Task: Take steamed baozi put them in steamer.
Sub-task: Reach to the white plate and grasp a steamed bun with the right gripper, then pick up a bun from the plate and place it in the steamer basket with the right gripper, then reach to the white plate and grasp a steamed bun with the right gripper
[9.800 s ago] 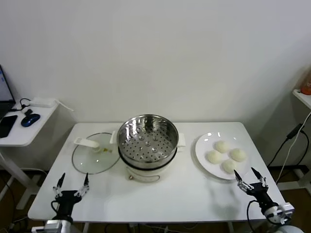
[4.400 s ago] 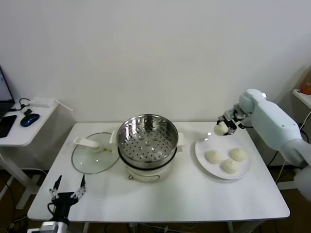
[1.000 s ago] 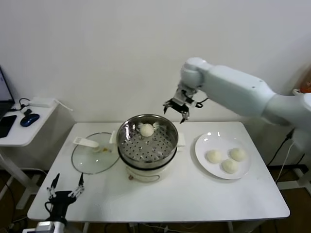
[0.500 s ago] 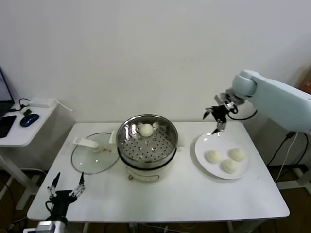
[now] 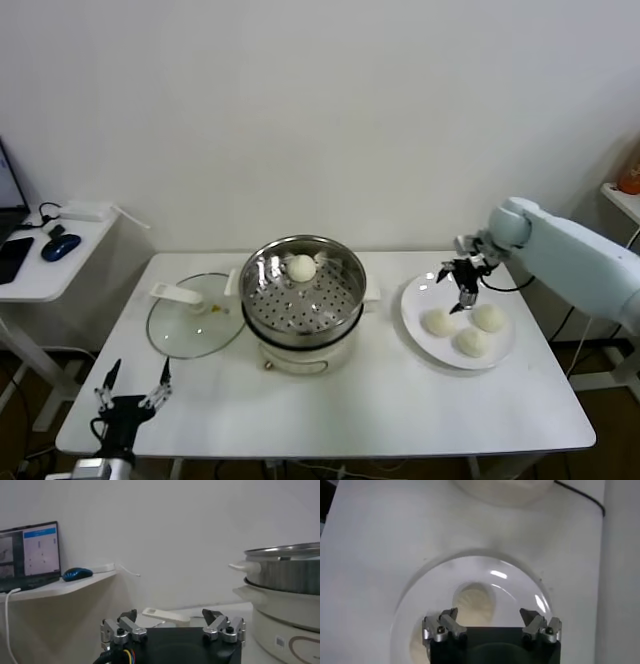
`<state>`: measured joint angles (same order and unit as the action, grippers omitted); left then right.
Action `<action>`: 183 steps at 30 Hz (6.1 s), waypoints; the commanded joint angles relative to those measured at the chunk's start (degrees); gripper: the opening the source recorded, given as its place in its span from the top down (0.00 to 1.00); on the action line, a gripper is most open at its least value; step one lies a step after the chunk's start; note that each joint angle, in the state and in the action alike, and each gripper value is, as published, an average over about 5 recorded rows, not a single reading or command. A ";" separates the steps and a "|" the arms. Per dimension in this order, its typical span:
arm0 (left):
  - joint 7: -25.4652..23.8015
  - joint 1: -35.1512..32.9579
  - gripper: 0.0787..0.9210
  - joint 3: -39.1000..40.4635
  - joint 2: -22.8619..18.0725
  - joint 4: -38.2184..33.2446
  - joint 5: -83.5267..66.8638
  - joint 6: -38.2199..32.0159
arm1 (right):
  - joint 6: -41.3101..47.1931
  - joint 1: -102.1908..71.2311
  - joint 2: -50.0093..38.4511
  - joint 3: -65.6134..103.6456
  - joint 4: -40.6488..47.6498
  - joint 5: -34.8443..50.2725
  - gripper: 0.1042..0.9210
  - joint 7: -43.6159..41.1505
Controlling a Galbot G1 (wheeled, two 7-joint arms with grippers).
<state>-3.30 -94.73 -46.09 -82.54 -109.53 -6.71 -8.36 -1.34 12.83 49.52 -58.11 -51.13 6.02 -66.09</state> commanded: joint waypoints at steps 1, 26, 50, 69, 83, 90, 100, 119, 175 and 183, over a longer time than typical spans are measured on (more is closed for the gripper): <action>0.00 -0.16 0.12 -0.13 0.05 0.23 -0.09 -0.02 | -0.79 -7.13 3.74 4.79 6.27 -5.49 0.12 0.12; 0.04 0.56 0.12 -0.10 0.11 1.27 -0.20 0.18 | -5.03 -9.56 7.94 10.07 13.17 -14.21 0.12 -0.44; 0.04 0.40 0.12 0.04 0.03 1.48 -0.09 -0.02 | -4.07 -9.51 8.88 11.69 13.58 -14.31 0.24 -1.52; 0.13 0.41 0.12 -0.36 0.05 0.99 -0.56 0.04 | -2.96 -0.12 5.84 3.91 6.52 -4.36 0.29 -2.38; 0.44 0.11 0.12 0.28 -0.12 -0.55 -0.14 0.96 | 7.96 24.02 2.61 -13.52 -10.40 23.53 0.29 -1.49; 0.63 0.58 0.12 1.05 -1.10 -2.58 0.66 1.89 | 10.81 29.68 7.36 -17.34 -11.90 29.76 0.29 -0.55; 0.87 -0.73 0.12 1.51 -1.05 -2.92 1.50 1.57 | 13.18 24.93 23.60 -14.83 -6.43 29.91 0.29 1.68; 0.94 -1.14 0.12 0.77 -0.74 -2.61 1.40 1.48 | 13.64 12.60 35.16 -12.09 0.87 24.95 0.29 2.69; 0.95 -1.93 0.12 0.88 -0.72 -1.39 1.41 0.31 | 11.52 9.83 34.67 -8.43 4.10 18.13 0.12 2.40; 0.96 -1.86 0.12 0.72 -0.60 -1.19 1.19 0.34 | 9.65 16.05 27.39 -11.68 -3.28 22.67 0.12 -0.48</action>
<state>-2.35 -96.60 -45.33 -83.20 -110.90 -5.40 -8.03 9.39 24.23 82.42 -67.48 -48.69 25.52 -64.79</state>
